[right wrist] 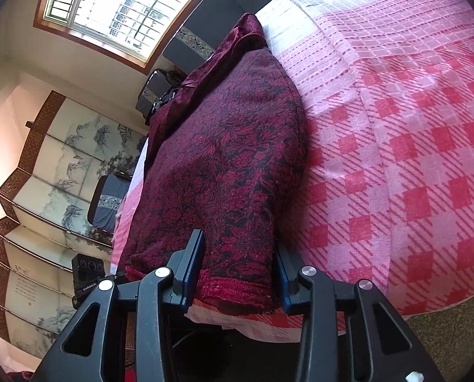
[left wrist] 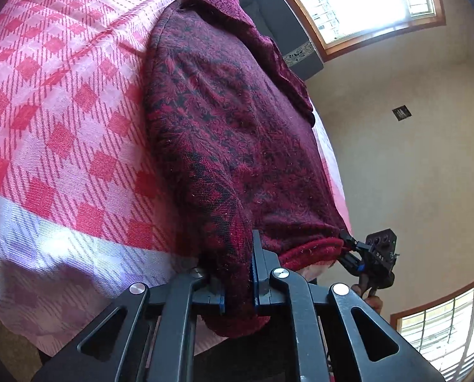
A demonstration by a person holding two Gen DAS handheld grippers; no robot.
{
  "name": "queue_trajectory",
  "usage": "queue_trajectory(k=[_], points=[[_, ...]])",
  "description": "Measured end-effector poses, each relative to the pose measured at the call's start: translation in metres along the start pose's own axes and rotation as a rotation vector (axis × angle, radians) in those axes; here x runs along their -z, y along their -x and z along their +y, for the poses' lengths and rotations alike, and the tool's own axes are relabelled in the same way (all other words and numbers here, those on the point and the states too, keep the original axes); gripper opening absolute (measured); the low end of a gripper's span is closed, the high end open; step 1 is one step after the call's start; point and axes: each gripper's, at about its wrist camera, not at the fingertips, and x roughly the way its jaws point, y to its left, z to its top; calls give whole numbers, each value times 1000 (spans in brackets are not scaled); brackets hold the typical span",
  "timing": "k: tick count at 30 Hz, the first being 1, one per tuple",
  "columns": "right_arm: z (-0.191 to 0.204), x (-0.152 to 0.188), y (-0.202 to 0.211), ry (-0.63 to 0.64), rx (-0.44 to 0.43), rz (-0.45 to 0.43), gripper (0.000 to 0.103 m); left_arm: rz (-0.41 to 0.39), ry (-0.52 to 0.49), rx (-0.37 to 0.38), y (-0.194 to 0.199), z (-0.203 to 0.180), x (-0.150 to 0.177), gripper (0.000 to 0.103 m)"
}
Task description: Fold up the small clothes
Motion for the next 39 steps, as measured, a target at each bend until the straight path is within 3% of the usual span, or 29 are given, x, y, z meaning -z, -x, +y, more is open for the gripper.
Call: queue_trajectory(k=[2, 8, 12, 15, 18, 23, 30, 39], points=[[-3, 2, -2, 3, 17, 11, 11, -33, -31, -42, 5, -3, 2, 11], [8, 6, 16, 11, -62, -28, 11, -187, -209, -181, 32, -36, 6, 10], [12, 2, 24, 23, -67, -44, 11, -269, -348, -264, 45, -63, 10, 10], [12, 5, 24, 15, -84, -44, 11, -295, -445, -330, 43, -75, 16, 10], [7, 10, 19, 0, -81, -32, 11, -293, -472, -365, 37, -77, 18, 10], [0, 16, 18, -30, -91, -28, 11, -299, -475, -380, 36, -72, 23, 10], [18, 33, 27, -11, -117, -35, 11, -325, -481, -372, 52, -65, 36, 10], [34, 80, 63, -14, -150, -40, 11, -296, -511, -353, 86, -77, 76, 10]])
